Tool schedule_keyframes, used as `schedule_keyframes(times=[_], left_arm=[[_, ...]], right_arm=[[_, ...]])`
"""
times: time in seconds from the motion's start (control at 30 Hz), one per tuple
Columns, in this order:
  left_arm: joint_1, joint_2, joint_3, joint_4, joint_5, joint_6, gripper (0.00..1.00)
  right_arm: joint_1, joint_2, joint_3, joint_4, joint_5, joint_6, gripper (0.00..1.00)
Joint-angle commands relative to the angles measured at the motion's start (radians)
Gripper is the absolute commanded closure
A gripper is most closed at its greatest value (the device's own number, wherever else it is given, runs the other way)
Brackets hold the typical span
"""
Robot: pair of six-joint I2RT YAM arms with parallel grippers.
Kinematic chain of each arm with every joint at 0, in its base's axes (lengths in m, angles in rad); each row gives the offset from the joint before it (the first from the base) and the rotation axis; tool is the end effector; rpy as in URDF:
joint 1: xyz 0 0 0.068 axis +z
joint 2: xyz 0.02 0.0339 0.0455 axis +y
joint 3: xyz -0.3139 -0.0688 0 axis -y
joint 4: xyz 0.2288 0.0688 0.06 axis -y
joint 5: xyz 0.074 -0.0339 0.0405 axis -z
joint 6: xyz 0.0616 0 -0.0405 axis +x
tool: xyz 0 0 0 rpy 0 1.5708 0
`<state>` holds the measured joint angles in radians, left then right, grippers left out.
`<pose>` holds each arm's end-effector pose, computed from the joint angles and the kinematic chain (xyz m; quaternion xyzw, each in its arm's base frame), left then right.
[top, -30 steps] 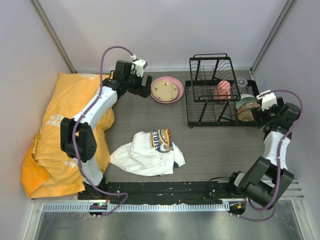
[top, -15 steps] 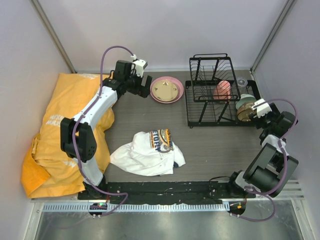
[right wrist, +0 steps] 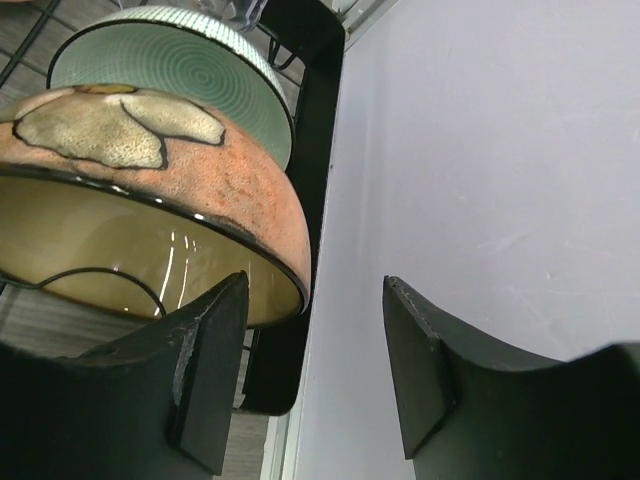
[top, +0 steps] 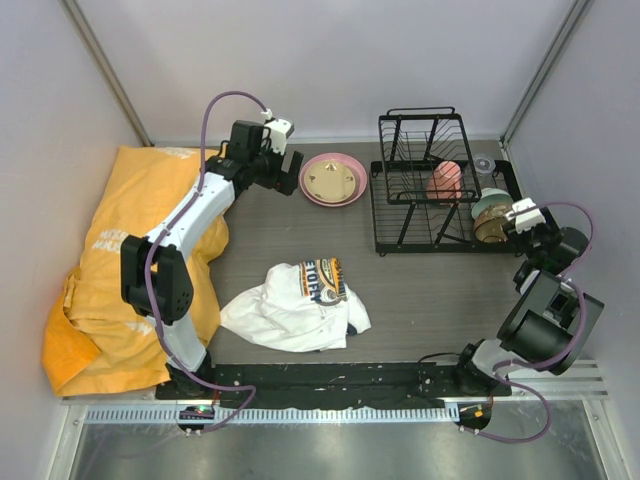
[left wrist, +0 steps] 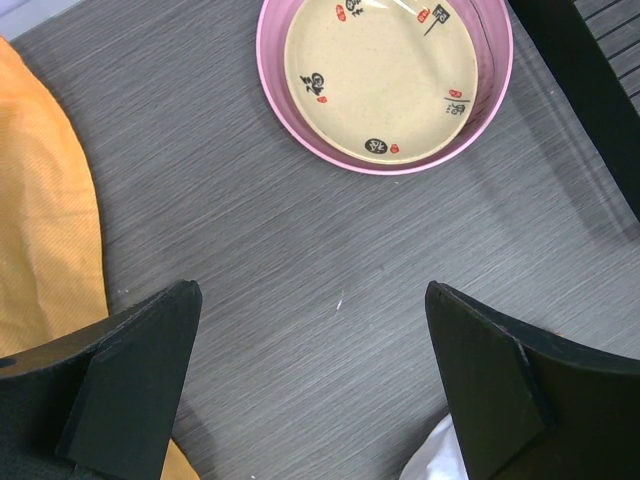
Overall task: Unload the mixed dishes from the dish rack
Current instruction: Pick up the bowl from the dish rack.
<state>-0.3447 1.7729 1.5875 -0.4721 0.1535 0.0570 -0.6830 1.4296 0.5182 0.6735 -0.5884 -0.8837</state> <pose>0.3975 -0.1527 0.3554 0.2117 0.8702 -0.1311 0.4252 0.2428 -0.1534 0.2507 -0.2537 0.7305 -0.2560 0.5800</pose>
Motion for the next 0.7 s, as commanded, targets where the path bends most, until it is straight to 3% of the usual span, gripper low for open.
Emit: schedule_keyframes(times=[0.0, 0.67], left_arm=[[0.004, -0.013, 0.009, 0.026, -0.012, 0.010, 0.00], [0.004, 0.011, 0.014, 0.033, -0.019, 0.012, 0.00]], right_arm=[[-0.006, 0.022, 0.023, 0.107, -0.030, 0.054, 0.41], [-0.004, 0.160, 0.054, 0.265, -0.085, 0.212, 0.55]])
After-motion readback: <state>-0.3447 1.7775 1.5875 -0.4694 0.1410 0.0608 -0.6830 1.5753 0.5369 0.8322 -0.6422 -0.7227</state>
